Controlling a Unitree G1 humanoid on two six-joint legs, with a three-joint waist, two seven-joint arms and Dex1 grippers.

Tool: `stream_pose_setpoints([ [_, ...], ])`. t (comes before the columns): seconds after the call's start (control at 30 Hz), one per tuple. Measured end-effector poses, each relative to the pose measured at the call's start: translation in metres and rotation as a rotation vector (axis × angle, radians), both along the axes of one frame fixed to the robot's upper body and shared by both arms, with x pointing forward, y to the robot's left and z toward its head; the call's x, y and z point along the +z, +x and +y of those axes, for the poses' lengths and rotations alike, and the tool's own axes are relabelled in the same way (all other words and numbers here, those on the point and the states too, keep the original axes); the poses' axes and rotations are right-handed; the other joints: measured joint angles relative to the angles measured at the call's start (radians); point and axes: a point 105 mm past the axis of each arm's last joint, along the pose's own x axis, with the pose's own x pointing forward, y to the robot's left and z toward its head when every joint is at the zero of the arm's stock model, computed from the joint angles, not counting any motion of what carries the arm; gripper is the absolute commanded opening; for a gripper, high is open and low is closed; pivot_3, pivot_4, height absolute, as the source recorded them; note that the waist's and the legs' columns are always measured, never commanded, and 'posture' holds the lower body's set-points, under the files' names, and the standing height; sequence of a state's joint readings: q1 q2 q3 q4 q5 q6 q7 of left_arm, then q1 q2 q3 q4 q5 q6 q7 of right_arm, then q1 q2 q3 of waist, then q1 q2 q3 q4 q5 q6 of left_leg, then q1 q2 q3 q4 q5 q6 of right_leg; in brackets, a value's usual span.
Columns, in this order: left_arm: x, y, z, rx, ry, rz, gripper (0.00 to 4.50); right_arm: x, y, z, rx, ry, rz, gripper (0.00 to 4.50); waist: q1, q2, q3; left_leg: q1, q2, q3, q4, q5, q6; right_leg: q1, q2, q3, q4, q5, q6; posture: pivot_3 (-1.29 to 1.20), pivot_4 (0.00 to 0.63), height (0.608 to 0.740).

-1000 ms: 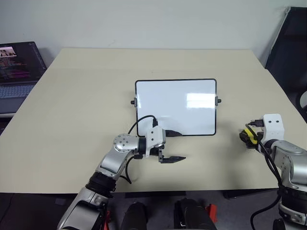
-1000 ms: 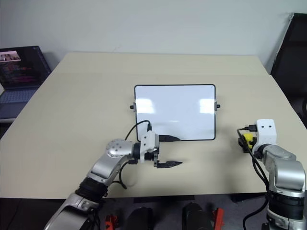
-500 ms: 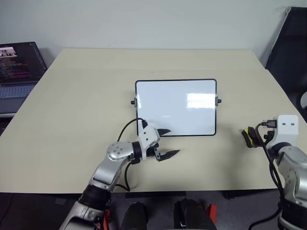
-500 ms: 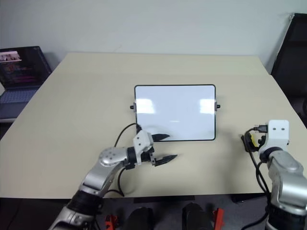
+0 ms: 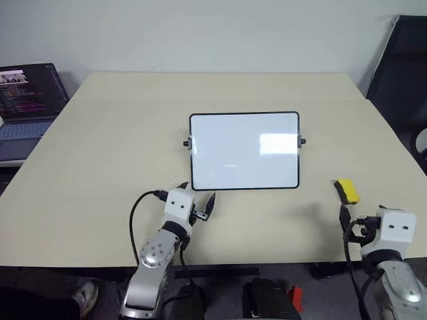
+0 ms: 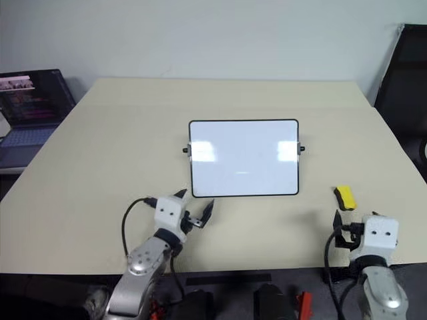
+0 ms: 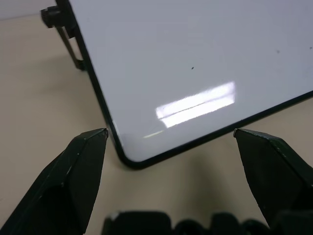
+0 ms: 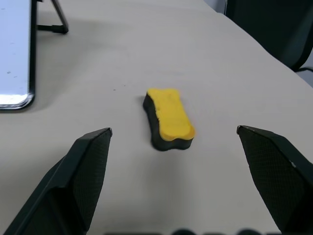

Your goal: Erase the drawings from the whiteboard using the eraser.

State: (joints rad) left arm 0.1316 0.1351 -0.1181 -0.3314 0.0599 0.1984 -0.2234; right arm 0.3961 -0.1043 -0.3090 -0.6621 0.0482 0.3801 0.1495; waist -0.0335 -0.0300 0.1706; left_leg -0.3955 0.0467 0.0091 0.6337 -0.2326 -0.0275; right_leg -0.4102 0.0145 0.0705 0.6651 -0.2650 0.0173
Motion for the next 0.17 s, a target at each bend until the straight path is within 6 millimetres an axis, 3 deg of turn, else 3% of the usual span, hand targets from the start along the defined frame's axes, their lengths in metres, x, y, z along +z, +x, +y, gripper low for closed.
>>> stream_pose_setpoints([
  [0.17, -0.0055, -0.0078, 0.0033, 0.065, -0.023, 0.011, 4.50, 0.0088, 0.0046, 0.0005, 0.007, -0.028, -0.050, 4.49, 0.001, 0.000, 0.000, -0.001, -0.001, 0.001, 0.002, 0.000, 0.000, 0.000, -0.001, 0.000, -0.001, 0.000, 0.000, 0.00, 0.150, 0.740],
])
